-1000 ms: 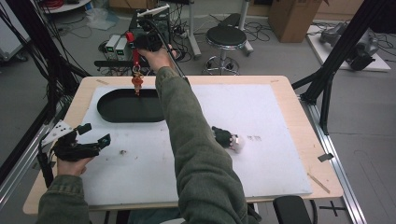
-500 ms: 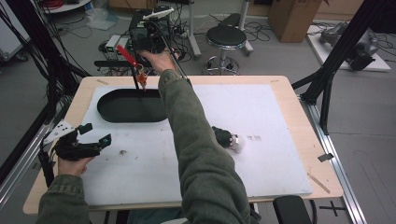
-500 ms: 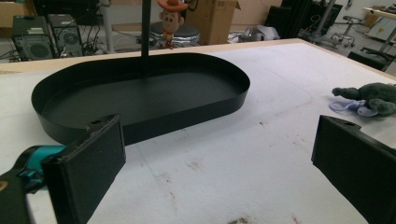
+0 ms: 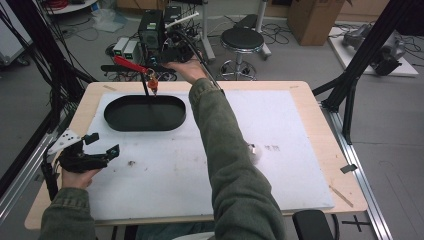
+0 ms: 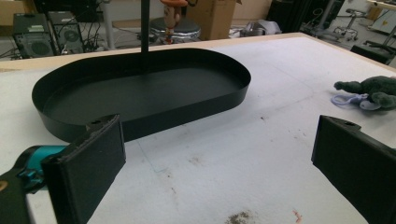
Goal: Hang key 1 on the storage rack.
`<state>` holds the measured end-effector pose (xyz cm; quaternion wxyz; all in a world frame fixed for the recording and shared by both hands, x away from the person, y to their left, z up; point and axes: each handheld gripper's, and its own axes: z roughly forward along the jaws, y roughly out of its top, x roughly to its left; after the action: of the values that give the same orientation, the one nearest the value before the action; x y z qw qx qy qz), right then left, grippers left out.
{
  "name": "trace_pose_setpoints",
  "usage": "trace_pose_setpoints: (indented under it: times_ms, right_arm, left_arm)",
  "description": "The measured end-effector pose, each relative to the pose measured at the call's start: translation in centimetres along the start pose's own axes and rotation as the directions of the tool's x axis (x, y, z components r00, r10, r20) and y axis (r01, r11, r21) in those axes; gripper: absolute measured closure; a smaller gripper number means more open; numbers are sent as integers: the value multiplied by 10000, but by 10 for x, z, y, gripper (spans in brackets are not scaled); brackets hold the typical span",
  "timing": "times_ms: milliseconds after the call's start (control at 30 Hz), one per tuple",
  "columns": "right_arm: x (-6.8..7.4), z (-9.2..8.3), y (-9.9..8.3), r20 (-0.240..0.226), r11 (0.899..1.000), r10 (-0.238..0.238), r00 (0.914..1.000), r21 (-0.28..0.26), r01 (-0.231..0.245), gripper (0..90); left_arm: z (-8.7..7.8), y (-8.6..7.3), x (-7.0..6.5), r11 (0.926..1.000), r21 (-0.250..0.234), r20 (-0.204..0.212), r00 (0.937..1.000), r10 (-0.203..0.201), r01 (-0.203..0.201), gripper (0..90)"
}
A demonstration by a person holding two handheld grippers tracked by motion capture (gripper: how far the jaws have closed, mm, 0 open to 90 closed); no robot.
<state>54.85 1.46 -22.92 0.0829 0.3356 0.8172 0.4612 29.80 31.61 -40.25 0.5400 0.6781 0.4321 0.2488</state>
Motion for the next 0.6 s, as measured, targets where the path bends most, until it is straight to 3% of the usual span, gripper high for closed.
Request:
trace_pose_setpoints:
  times_ms: [167, 333, 600]
  right_arm:
    - [-10, -12, -12, 98, 9995, -251, 9996, 210, 249, 5]
    - [-17, -24, -27, 122, 9994, -156, 9998, 323, 152, 5]
    - [-21, -46, -42, 103, 9994, -257, 9996, 254, 254, 5]
  left_arm:
    - [0, 0, 1, 10000, -7, -12, 10000, 7, -7, 32]
    - [0, 0, 0, 10000, 28, -53, 10000, 10, -10, 32]
    - [0, -1, -1, 9999, 97, -115, 9999, 63, -62, 33]
